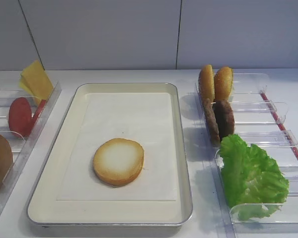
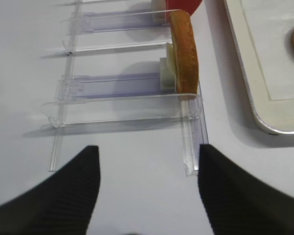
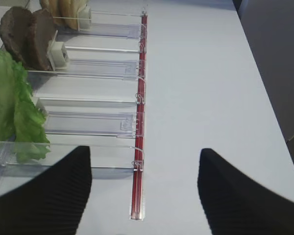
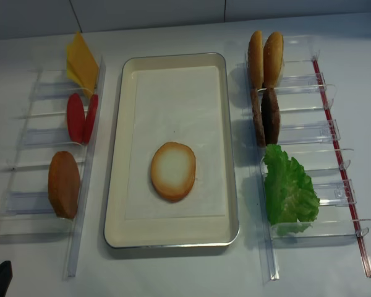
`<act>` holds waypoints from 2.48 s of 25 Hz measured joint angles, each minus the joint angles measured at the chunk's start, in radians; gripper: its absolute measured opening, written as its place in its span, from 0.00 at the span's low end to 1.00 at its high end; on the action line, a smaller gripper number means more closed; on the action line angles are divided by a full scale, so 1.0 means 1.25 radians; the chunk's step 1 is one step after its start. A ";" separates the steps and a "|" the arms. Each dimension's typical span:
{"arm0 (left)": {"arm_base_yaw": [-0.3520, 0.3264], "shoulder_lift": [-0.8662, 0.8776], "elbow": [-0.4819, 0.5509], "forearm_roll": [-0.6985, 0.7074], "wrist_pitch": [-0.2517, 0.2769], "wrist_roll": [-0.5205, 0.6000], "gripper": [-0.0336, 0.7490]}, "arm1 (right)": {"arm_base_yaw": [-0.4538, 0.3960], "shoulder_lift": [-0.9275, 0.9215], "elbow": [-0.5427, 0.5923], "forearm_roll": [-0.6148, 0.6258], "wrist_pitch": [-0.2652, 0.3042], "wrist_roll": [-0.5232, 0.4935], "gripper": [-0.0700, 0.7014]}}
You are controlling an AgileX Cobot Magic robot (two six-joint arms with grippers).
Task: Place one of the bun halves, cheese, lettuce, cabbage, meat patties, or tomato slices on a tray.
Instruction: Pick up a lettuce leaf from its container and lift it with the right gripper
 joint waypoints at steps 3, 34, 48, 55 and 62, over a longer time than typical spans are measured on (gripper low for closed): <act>0.000 0.000 0.000 0.000 0.000 0.000 0.59 | 0.000 0.000 0.000 0.005 0.000 0.000 0.72; 0.000 0.000 0.000 0.000 0.000 0.000 0.59 | 0.000 0.392 -0.194 0.527 0.043 -0.189 0.66; 0.000 0.000 0.000 0.000 0.000 0.000 0.59 | 0.150 0.697 -0.298 0.533 -0.008 -0.249 0.63; 0.000 0.000 0.000 0.000 0.000 0.000 0.59 | 0.256 0.851 -0.392 0.379 -0.013 -0.128 0.62; 0.000 0.000 0.000 0.000 0.000 0.000 0.59 | 0.307 0.983 -0.401 0.289 -0.037 -0.040 0.62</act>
